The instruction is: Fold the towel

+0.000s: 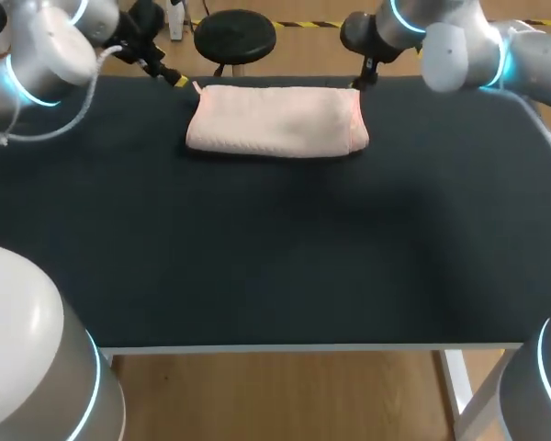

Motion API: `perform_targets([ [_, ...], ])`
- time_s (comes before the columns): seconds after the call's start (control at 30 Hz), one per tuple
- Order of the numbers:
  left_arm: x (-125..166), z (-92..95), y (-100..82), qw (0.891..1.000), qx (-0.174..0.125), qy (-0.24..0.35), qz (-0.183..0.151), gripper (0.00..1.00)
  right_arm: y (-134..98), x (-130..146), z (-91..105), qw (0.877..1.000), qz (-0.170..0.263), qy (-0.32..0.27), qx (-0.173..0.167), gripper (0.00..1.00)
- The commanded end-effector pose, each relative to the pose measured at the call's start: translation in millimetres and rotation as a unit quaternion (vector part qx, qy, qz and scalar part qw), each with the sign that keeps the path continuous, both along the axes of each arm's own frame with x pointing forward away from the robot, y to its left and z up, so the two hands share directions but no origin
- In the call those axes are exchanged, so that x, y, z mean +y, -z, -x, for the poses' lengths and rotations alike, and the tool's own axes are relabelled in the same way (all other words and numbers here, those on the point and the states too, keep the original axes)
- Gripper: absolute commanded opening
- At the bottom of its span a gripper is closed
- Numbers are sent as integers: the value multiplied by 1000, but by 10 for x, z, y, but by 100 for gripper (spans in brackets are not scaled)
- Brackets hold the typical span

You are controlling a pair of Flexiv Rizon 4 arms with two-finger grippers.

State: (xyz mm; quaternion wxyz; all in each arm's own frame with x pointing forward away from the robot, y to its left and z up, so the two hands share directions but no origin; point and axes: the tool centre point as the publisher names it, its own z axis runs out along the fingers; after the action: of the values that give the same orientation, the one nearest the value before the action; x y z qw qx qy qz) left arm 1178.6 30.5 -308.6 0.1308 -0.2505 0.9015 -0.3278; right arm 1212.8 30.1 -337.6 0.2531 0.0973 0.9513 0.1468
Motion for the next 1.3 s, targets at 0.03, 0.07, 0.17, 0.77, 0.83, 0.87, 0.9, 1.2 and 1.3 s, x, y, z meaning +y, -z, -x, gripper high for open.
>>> perform_targets([
  [0.03, 255, 288, -233, 995, -23, 64, 77, 100, -183, -128, 250, 1000, -9, -5, -4, 100],
  [0.07, 273, 329, -261, 992, -23, 85, 90, 100, -203, -132, 275, 1000, -12, -5, -5, 100],
  [0.17, 330, 456, -325, 985, -23, 134, 108, 100, -256, -135, 335, 1000, -22, -1, -6, 100],
  [0.77, 580, 1004, -544, 912, -58, 366, 178, 100, -466, 22, 696, 994, -102, 22, 26, 100],
  [0.83, 546, 1026, -574, 909, -64, 371, 180, 100, -514, 15, 733, 994, -108, 23, 24, 100],
  [0.87, 520, 1034, -586, 909, -66, 370, 179, 100, -546, 5, 765, 994, -109, 10, 18, 100],
  [0.9, 520, 1034, -586, 909, -66, 370, 179, 100, -587, -15, 812, 994, -106, -11, 16, 100],
  [1.2, 520, 1034, -586, 909, -66, 370, 179, 100, -635, -41, 877, 995, -80, -56, -3, 100],
  [1.3, 520, 1034, -586, 909, -66, 370, 179, 100, -635, -41, 877, 995, -80, -56, -3, 100],
])
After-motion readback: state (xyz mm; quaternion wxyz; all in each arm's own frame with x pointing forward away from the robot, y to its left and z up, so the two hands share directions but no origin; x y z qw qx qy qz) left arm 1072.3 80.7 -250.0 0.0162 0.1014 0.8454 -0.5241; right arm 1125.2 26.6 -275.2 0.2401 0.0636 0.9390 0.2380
